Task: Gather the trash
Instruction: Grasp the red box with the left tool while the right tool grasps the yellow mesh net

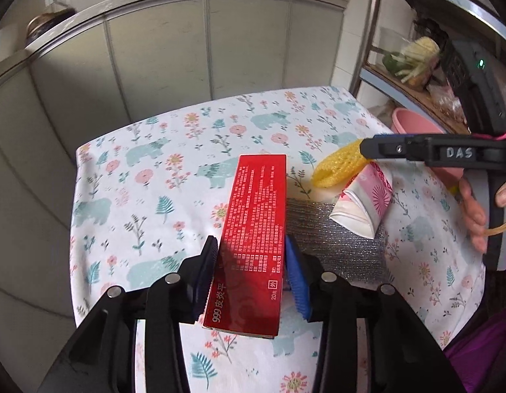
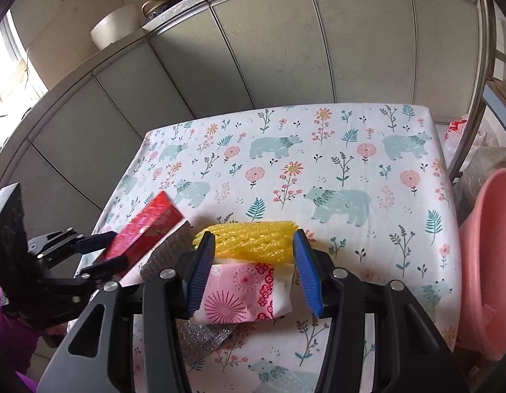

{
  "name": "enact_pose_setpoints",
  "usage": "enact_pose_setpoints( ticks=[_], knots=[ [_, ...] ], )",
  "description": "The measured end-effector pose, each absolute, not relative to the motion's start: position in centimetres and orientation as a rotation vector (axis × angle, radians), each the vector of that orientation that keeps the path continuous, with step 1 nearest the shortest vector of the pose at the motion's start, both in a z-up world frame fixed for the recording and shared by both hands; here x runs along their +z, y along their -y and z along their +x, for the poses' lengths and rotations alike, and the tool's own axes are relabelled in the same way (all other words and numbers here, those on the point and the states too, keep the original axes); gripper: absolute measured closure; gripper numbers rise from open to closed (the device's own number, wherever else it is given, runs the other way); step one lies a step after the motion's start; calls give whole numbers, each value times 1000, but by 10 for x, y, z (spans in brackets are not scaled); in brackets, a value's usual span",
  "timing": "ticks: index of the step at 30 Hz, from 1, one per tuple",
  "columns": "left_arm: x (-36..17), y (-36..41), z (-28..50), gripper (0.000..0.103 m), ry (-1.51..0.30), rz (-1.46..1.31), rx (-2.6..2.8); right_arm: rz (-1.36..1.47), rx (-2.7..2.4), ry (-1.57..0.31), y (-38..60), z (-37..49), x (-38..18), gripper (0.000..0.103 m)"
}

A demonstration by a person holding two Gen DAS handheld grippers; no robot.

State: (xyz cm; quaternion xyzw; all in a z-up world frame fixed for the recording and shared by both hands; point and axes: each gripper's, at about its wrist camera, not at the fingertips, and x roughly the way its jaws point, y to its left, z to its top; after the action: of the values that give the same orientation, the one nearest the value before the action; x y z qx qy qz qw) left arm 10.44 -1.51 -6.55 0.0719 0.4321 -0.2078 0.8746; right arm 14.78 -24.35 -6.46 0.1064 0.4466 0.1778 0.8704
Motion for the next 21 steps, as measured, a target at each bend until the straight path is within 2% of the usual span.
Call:
enact_pose_setpoints(
  ticks=[2, 4, 6, 7, 9, 16, 21],
  knots=[
    [-64, 7, 99, 62, -903, 125, -394, 233, 377, -937, 243, 150, -68, 53],
    [-64, 1, 94, 62, -906, 107, -358, 220, 378, -939, 240, 151, -70, 68],
    [-65, -6, 88, 62, -915, 71, -322, 216, 378, -941, 240, 152, -71, 89],
    [-66, -9, 86, 62, -920, 59, -311, 221, 379, -937, 241, 152, -70, 93],
    [-68, -12, 81, 62, -929, 42, -282, 228, 373, -906, 244, 149, -63, 96],
    [-76, -10, 67, 62, -946, 47, -199, 262, 301, -772, 274, 109, -23, 97],
    [-82, -4, 65, 62, -976, 50, -197, 273, 272, -800, 288, 70, -31, 97]
  ],
)
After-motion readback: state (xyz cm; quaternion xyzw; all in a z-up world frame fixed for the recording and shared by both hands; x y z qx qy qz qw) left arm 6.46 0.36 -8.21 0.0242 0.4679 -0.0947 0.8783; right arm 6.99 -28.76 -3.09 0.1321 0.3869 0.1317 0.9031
